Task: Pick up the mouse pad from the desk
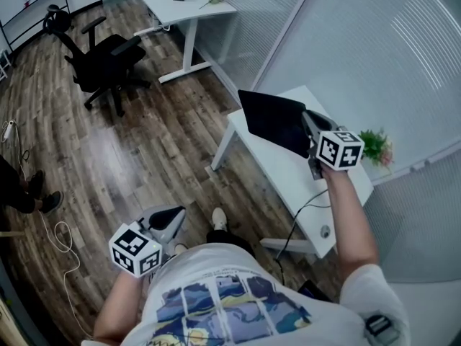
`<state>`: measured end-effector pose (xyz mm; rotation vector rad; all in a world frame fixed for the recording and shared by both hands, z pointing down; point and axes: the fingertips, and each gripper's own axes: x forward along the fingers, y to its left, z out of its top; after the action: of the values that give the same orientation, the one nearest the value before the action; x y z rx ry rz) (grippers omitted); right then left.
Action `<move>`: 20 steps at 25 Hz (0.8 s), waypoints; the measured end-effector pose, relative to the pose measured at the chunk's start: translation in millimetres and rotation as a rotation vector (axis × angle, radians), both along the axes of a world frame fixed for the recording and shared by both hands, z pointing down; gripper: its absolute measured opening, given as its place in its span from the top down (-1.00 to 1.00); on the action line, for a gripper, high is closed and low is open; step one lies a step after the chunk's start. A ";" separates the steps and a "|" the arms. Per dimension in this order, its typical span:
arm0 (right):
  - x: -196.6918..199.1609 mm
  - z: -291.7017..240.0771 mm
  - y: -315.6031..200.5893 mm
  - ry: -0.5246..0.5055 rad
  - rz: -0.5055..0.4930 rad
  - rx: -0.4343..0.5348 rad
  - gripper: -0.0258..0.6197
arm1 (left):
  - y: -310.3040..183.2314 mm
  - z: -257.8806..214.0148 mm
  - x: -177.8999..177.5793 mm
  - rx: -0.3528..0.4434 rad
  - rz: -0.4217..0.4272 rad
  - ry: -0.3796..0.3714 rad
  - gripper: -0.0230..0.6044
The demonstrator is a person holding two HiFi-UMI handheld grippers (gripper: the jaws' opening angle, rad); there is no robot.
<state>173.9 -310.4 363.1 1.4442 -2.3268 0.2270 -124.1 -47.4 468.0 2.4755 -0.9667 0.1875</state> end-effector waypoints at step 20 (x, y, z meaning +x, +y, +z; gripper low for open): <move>-43.8 -70.3 97.0 -0.072 -0.039 0.042 0.84 | 51.4 4.0 1.5 0.005 0.088 0.001 0.92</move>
<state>130.2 -213.4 292.8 1.4314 -2.4287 0.2245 -122.6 4.0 472.1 2.5250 -0.8591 0.2128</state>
